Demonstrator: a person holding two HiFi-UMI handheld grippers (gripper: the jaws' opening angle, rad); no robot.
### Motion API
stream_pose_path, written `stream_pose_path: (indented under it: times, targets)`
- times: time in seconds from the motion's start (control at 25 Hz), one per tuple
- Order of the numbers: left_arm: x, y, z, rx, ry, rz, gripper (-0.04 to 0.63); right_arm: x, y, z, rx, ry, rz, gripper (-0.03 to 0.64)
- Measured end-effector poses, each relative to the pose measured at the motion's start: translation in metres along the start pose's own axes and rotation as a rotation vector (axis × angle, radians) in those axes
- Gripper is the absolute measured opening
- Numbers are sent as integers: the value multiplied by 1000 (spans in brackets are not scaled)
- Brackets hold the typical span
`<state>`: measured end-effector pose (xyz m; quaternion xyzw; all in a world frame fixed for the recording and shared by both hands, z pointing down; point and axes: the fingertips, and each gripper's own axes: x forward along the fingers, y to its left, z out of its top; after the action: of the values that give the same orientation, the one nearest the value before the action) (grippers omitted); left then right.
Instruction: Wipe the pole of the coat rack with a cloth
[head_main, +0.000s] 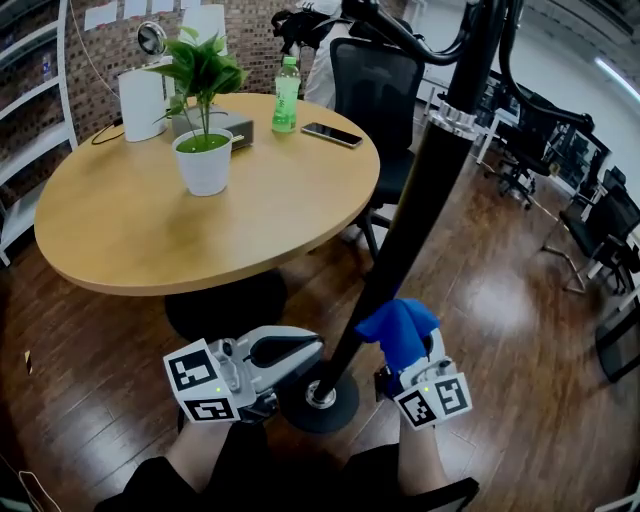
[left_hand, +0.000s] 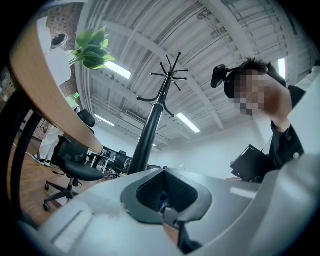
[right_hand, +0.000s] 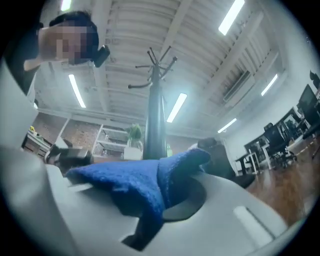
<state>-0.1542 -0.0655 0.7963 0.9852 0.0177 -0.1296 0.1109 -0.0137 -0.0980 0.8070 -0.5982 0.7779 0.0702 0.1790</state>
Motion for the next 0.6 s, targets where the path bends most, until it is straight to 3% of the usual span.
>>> stream_pose_path:
  times: [0.12, 0.32, 0.6]
  targets:
    - [-3, -9, 14, 27, -15, -4, 0, 26, 3, 70, -32, -115, 25, 23]
    - [-10, -23, 41, 66, -45, -3, 0, 59, 25, 159, -86, -207, 64, 23]
    - [-12, -31, 61, 90, -68, -11, 0, 84, 34, 222, -144, -229, 71, 23]
